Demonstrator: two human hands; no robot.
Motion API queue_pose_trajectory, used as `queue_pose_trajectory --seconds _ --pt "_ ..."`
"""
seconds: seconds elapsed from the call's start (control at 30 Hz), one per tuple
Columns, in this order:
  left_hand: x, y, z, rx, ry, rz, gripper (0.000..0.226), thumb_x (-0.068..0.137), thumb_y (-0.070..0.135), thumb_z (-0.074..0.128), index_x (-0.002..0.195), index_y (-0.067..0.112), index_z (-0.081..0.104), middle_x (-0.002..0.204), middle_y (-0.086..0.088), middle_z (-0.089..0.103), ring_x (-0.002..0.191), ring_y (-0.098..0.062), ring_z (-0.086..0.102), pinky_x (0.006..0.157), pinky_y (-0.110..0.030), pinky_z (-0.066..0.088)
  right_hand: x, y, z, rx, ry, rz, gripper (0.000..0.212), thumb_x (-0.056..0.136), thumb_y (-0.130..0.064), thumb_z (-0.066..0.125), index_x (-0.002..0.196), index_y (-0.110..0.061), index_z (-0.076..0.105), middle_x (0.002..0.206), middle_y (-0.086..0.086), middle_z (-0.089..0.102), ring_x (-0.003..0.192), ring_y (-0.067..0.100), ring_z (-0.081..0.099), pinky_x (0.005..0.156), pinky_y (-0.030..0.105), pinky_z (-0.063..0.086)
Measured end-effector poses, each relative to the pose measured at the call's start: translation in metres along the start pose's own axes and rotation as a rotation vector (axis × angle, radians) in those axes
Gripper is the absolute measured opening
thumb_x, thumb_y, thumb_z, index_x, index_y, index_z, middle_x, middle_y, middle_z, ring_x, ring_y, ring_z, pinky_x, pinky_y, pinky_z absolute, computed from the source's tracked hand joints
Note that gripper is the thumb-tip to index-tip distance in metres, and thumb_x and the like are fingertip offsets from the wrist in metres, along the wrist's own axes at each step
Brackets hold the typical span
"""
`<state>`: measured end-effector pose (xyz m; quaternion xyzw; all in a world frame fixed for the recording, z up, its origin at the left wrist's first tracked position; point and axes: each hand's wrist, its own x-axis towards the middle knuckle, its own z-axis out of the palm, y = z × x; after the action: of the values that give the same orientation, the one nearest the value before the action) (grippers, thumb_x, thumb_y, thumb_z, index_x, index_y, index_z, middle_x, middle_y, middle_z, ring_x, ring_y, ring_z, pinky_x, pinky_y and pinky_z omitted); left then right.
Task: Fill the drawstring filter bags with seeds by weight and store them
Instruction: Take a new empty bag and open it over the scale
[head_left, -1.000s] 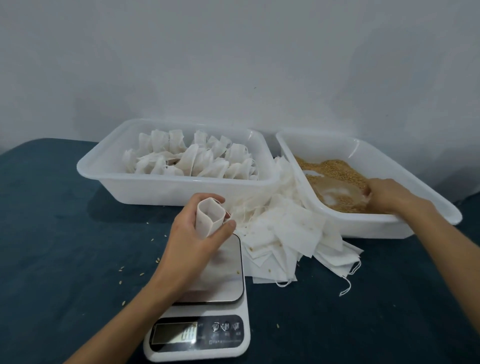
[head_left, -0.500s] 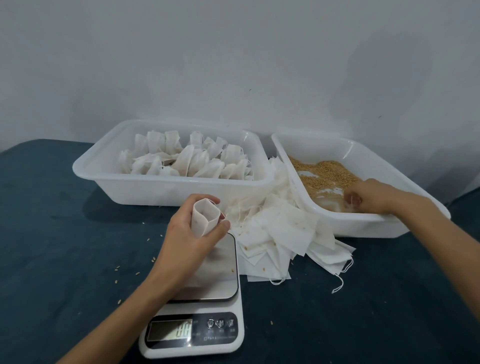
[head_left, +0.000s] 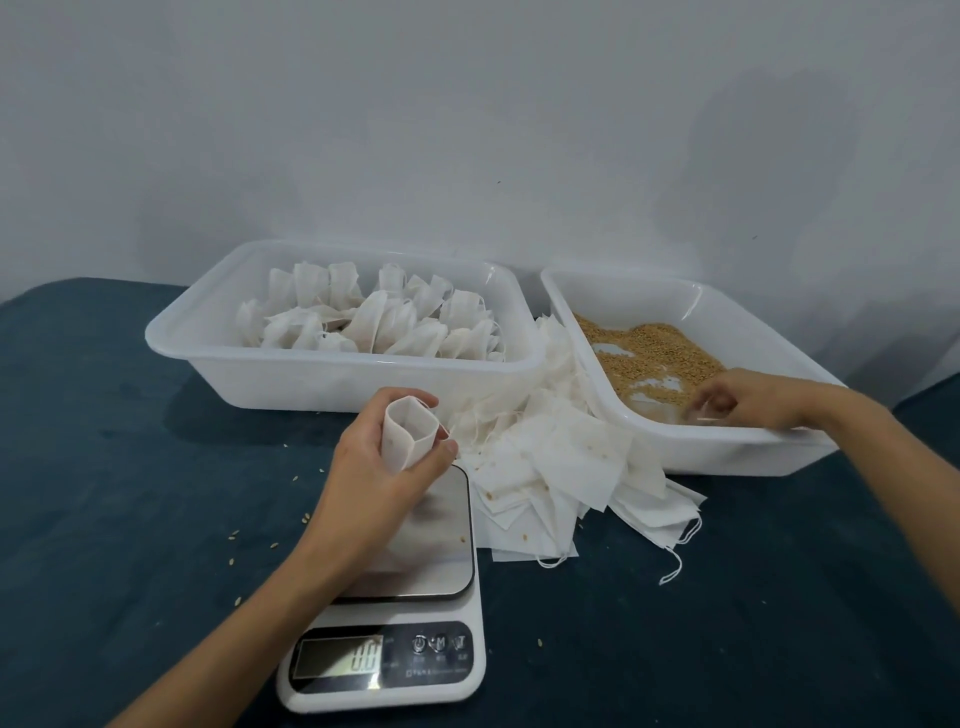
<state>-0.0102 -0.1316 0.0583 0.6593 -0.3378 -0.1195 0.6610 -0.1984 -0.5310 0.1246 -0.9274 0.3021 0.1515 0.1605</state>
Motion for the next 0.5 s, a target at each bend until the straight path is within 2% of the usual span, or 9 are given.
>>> queue_pose_trajectory --seconds 0.07,0.13,0.23,0.33,0.43,0.5 --pt "0.001 0.001 -0.001 -0.014 -0.002 -0.004 0.032 0.086 0.018 0.083 0.109 0.027 0.064 0.091 0.001 0.074 0.087 -0.015 0.068 0.074 -0.016 0.053 0.001 0.003 0.000 0.048 0.102 0.013 0.009 0.091 -0.014 0.074 0.098 -0.018 0.074 0.100 0.004 0.074 0.099 0.026 0.067 0.096 0.041 0.051" --pt "0.001 0.002 -0.001 -0.026 0.007 -0.005 0.033 0.080 0.028 0.079 0.109 0.028 0.064 0.091 0.000 0.074 0.086 -0.015 0.068 0.074 -0.017 0.053 0.000 0.006 -0.002 0.118 0.223 0.008 0.014 0.084 -0.012 0.081 0.095 -0.016 0.075 0.098 0.000 0.074 0.100 0.022 0.067 0.097 0.042 0.050" --pt "0.001 0.001 0.000 -0.037 0.001 0.003 0.033 0.078 0.030 0.076 0.108 0.028 0.065 0.091 0.001 0.075 0.086 -0.015 0.069 0.073 -0.017 0.053 -0.004 0.002 -0.007 0.220 0.393 -0.032 0.024 0.081 -0.016 0.082 0.103 -0.014 0.072 0.099 -0.004 0.073 0.103 0.018 0.067 0.093 0.034 0.046" --pt "0.000 -0.001 0.002 -0.035 -0.022 0.001 0.031 0.078 0.032 0.078 0.106 0.030 0.066 0.093 0.002 0.075 0.087 -0.011 0.070 0.073 -0.017 0.054 -0.007 -0.016 -0.010 0.210 0.509 -0.115 0.036 0.084 -0.020 0.080 0.116 -0.008 0.069 0.104 -0.003 0.071 0.101 0.012 0.065 0.091 0.028 0.044" --pt "0.000 -0.003 0.002 -0.020 -0.036 -0.001 0.031 0.078 0.034 0.079 0.106 0.031 0.066 0.095 0.002 0.075 0.088 -0.014 0.070 0.073 -0.019 0.055 -0.012 -0.052 -0.009 0.278 0.562 -0.254 0.025 0.087 -0.020 0.077 0.110 -0.011 0.071 0.105 -0.004 0.073 0.105 0.008 0.066 0.099 0.029 0.048" --pt "0.001 -0.004 0.002 -0.028 -0.032 0.000 0.030 0.077 0.033 0.079 0.104 0.031 0.066 0.094 0.001 0.075 0.087 -0.015 0.069 0.073 -0.018 0.055 -0.017 -0.080 -0.005 0.327 0.548 -0.344 0.015 0.089 -0.016 0.075 0.103 -0.012 0.072 0.103 -0.006 0.074 0.104 0.004 0.068 0.098 0.028 0.052"
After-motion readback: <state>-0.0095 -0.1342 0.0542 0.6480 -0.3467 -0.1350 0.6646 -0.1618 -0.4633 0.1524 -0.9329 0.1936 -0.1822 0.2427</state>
